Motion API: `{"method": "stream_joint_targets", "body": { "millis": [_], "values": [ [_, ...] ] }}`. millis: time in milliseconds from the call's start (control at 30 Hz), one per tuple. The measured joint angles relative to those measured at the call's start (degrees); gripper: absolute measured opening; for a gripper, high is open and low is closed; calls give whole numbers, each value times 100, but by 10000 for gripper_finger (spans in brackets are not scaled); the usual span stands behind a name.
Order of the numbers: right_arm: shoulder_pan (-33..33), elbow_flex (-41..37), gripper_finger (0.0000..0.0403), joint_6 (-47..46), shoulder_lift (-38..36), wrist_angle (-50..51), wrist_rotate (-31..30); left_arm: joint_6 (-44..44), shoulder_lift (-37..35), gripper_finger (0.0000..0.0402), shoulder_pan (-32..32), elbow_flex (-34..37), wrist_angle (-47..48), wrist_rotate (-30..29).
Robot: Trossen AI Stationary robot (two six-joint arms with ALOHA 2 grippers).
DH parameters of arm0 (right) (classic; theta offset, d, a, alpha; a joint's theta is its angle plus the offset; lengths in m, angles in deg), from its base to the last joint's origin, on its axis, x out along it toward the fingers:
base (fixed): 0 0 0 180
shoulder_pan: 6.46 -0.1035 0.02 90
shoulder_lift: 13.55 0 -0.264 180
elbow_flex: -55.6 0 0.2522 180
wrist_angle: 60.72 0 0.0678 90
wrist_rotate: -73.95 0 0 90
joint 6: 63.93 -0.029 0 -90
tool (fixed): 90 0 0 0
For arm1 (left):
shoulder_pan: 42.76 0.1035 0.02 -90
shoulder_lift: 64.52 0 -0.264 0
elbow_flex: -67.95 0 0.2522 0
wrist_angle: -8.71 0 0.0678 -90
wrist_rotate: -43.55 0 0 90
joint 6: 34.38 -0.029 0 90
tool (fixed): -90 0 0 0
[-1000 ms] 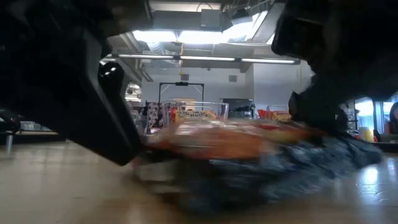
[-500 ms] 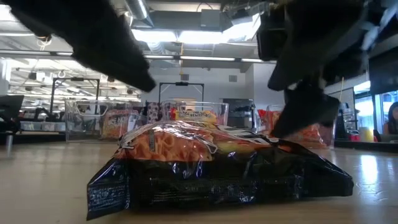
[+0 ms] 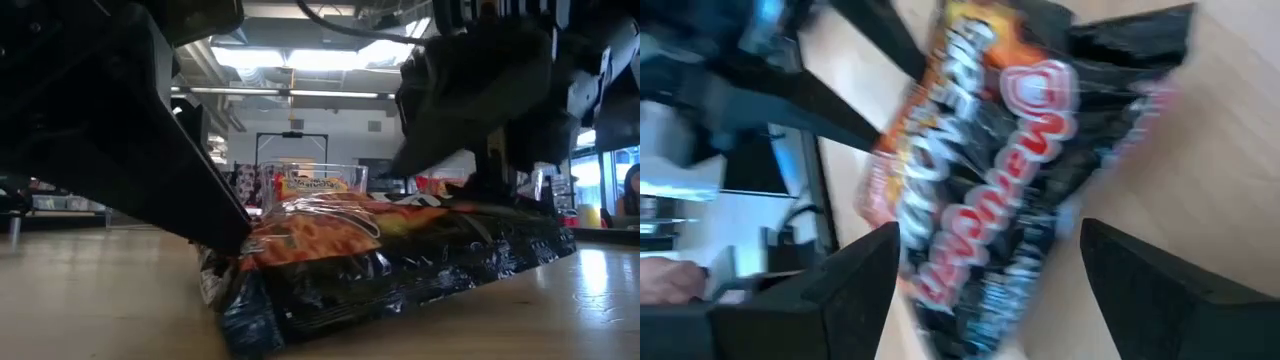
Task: Sort Maruchan noodles
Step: Put the right black noodle pack into the left transparent bin
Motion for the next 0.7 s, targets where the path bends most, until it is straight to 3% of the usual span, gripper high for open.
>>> {"method": "stream_joint_targets", "body": {
  "millis": [433, 700],
  "values": [
    [-2, 7, 292, -592, 75, -57, -313, -57, 29, 196, 0, 22, -137, -76],
    [-7, 293, 292, -572, 524, -588, -196, -111, 35, 196, 4, 26, -186, -137]
  ]
}}
